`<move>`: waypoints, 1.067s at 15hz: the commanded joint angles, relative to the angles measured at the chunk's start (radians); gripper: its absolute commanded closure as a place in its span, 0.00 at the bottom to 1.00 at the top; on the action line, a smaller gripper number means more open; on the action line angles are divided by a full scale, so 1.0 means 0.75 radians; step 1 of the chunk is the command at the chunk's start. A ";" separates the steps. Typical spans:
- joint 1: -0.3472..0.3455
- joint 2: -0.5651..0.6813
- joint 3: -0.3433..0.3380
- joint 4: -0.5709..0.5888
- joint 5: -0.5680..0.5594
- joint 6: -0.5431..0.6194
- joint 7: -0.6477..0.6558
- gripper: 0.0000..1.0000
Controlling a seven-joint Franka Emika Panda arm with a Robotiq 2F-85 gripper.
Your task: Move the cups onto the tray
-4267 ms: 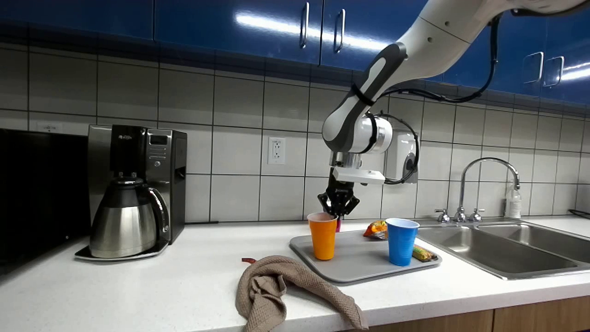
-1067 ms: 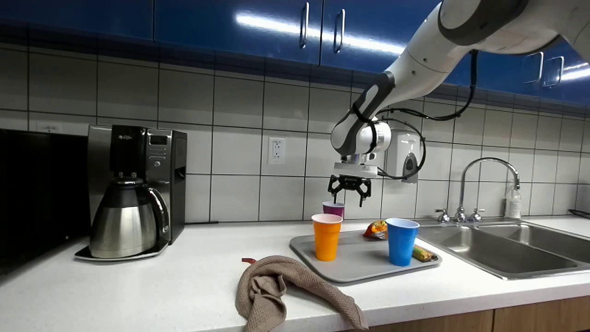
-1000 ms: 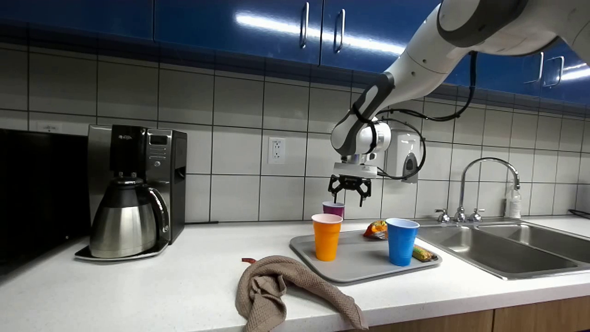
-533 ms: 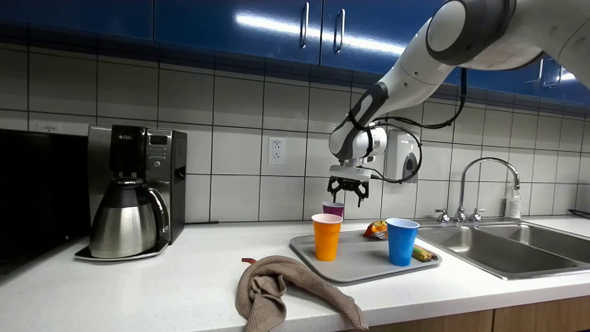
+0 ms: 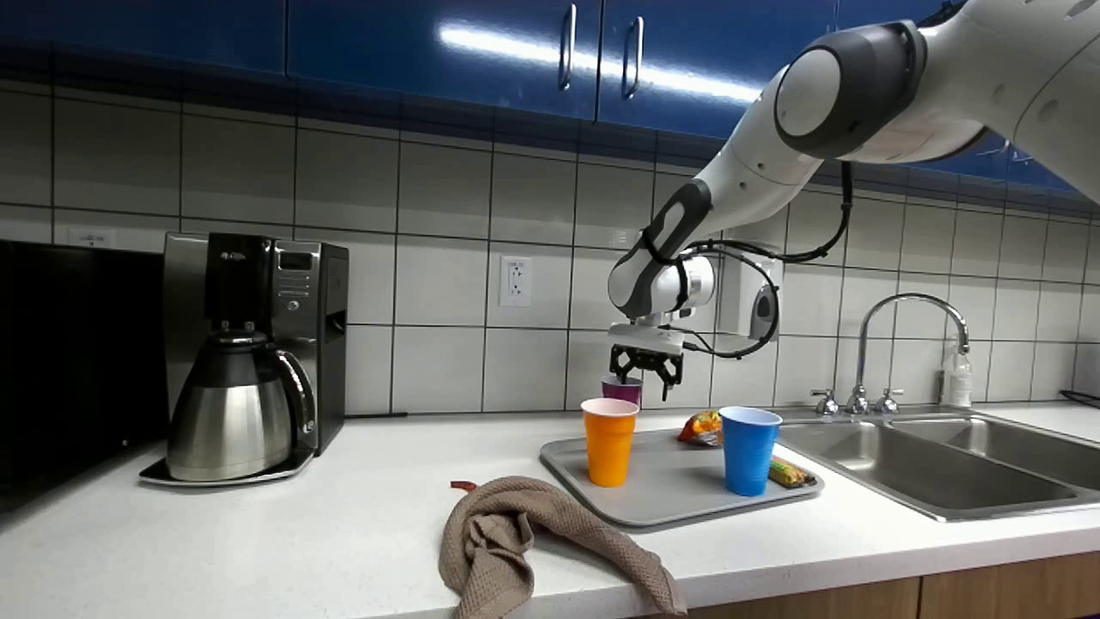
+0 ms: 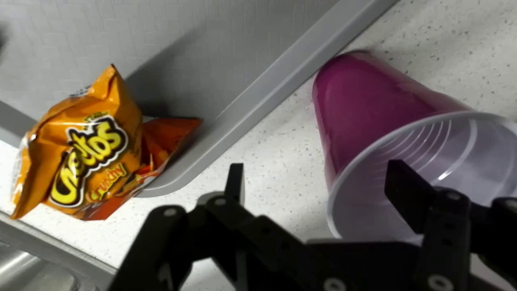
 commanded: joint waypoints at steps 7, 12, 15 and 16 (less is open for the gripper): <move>0.015 0.030 -0.010 0.071 0.004 -0.028 0.019 0.87; 0.023 0.031 -0.012 0.067 0.001 -0.022 0.021 1.00; 0.025 0.022 -0.008 0.055 0.001 -0.013 0.015 0.99; 0.025 0.017 -0.004 0.046 0.003 -0.007 0.011 0.99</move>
